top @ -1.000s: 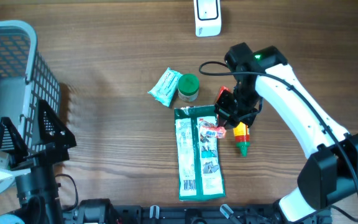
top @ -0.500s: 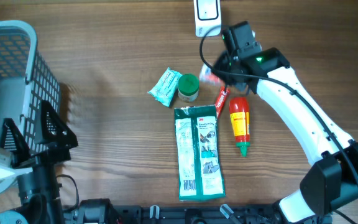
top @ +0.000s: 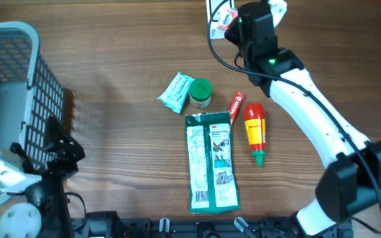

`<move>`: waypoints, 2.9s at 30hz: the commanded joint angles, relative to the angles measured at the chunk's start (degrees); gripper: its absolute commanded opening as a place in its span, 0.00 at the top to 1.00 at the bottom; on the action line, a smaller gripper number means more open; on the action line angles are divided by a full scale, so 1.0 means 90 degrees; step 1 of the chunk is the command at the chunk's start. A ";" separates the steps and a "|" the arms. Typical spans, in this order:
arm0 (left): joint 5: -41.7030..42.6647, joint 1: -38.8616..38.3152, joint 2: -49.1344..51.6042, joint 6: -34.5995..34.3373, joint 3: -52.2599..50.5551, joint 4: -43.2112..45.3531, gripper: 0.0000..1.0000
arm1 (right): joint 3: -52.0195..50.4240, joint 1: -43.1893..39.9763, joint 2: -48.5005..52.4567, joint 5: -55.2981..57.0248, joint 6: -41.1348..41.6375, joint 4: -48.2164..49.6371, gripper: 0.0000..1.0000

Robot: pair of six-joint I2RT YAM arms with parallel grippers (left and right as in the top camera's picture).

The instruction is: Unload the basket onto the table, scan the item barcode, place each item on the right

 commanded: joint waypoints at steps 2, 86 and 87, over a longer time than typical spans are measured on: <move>-0.0102 -0.0036 -0.0039 -0.0015 -0.0022 -0.0607 0.00 | 0.0063 -0.0138 0.0770 0.0301 -0.1464 0.0954 0.96; -0.0104 -0.0036 -0.0039 -0.0012 -0.0022 -0.1617 0.00 | 0.0160 -0.6822 0.0216 -0.0867 -0.3293 -0.1955 0.01; -0.0104 -0.0036 -0.0039 -0.0012 -0.0022 -0.1617 0.00 | 0.0160 -0.6713 -0.0032 -0.1185 -0.3296 -0.2137 0.00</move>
